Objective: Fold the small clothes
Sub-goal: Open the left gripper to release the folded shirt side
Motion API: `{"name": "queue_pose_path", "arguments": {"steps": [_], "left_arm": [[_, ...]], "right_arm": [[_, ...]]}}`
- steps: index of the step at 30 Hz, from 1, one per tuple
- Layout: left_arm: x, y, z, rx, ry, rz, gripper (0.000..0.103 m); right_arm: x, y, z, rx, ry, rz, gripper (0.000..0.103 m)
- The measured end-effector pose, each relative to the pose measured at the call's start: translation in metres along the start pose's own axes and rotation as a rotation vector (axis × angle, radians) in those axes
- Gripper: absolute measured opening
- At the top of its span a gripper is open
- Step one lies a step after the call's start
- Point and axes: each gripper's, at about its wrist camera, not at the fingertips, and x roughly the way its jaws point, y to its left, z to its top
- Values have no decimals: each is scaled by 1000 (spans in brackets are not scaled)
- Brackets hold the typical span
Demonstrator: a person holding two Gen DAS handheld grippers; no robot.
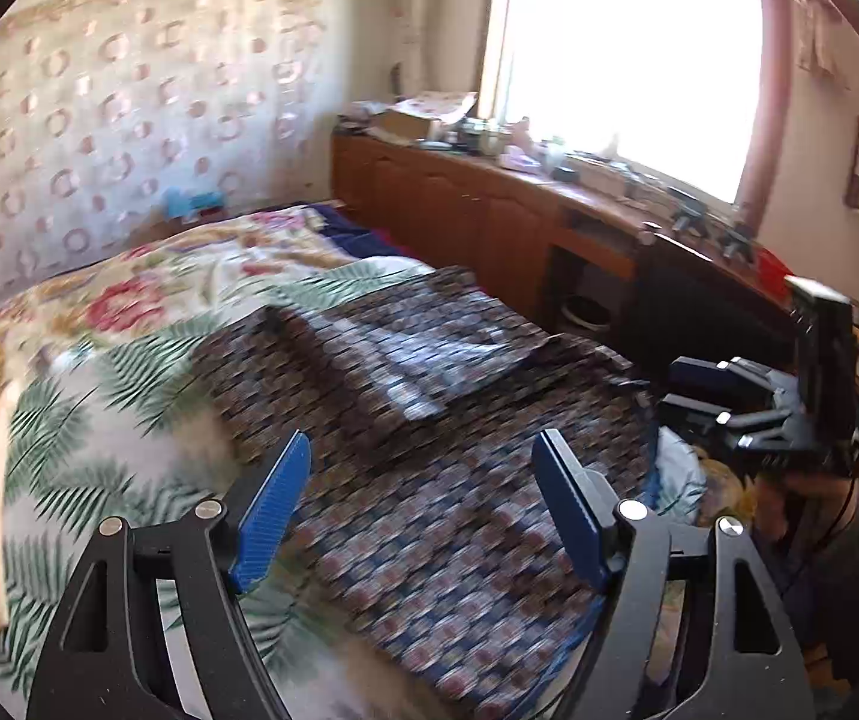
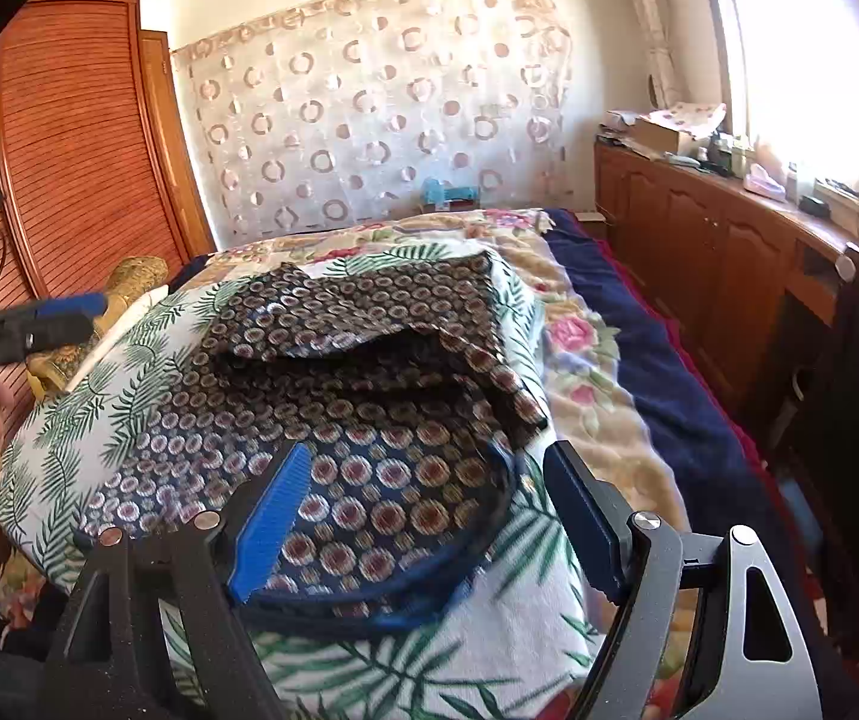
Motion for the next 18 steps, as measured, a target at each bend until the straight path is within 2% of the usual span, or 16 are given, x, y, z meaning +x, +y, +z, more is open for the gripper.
{"name": "queue_pose_path", "arguments": {"steps": [5,11,18], "left_arm": [[-13,27,-18,-67,-8,46,77],[-21,38,-35,-74,-18,104,77],[-31,49,-46,-91,-26,117,77]], "right_arm": [[18,17,17,-39,13,25,81],[43,44,40,-99,31,62,81],[66,75,61,-184,68,80,81]]}}
